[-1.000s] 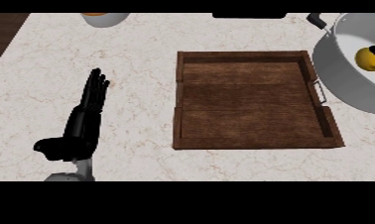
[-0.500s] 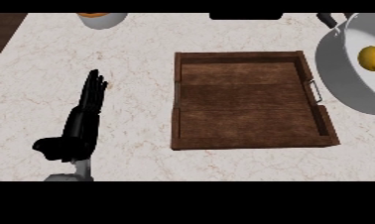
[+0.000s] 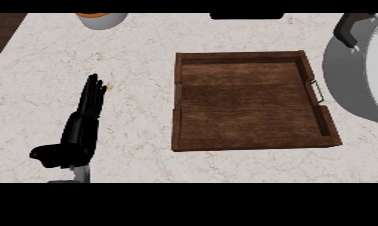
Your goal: Pick the lemon from the tray and place it in the pot
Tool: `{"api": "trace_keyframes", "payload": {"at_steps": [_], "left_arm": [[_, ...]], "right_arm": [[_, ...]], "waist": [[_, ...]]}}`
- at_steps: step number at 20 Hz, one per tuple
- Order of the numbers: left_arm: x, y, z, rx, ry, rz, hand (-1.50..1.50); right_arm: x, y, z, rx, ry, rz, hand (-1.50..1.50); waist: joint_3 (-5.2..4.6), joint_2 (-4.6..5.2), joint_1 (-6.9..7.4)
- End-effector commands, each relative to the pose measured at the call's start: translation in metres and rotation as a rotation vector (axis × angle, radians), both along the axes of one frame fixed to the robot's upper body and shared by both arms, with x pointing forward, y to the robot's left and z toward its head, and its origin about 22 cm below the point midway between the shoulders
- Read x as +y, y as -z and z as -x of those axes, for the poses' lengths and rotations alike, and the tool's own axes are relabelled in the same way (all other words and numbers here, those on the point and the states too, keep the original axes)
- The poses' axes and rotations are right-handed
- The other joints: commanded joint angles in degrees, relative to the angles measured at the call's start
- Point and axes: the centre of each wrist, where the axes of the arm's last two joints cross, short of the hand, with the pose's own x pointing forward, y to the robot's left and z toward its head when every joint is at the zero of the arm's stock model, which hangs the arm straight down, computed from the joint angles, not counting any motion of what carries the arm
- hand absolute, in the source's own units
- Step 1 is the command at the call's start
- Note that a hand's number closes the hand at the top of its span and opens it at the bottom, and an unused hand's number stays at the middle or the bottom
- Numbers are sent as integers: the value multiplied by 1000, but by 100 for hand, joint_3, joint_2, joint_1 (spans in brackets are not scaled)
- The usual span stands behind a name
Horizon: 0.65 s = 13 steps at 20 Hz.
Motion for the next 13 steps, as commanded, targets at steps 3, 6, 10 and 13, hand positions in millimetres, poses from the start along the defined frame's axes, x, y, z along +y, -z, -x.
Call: {"api": "trace_keyframes", "payload": {"at_steps": [3,6,10,13], "left_arm": [[1,-29,-13,2,-4,5,0],[1,5,-9,2,-3,-9,0],[3,-10,4,-13,-1,3,0],[11,-3,3,-11,4,-15,0]], "right_arm": [[11,-6,51,5,6,13,-150],[-5,1,63,-30,59,43,-150],[-17,0,91,-64,164,62,-150],[-1,11,102,-65,180,65,-150]], "waist": [[20,12,-13],[24,30,15],[26,25,16],[25,27,28]]}}
